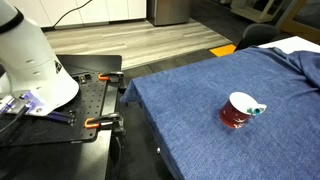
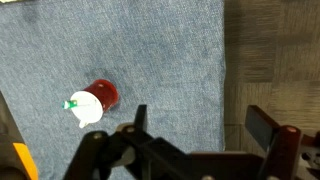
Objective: Take the pen out of the cup
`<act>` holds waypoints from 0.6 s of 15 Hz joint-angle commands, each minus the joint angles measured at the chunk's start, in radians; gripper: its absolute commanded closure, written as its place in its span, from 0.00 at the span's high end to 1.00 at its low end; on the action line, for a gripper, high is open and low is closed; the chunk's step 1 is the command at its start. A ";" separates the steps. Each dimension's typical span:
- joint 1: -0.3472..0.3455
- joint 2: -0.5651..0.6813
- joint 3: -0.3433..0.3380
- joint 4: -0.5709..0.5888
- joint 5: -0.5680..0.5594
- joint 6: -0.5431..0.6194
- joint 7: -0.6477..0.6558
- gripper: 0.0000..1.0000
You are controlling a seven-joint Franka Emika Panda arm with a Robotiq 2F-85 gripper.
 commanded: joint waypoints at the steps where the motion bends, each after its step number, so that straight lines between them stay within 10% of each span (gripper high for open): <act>1: 0.026 0.003 -0.024 0.002 -0.011 -0.004 0.009 1.00; 9: 0.025 0.011 -0.020 0.006 -0.020 0.007 0.017 1.00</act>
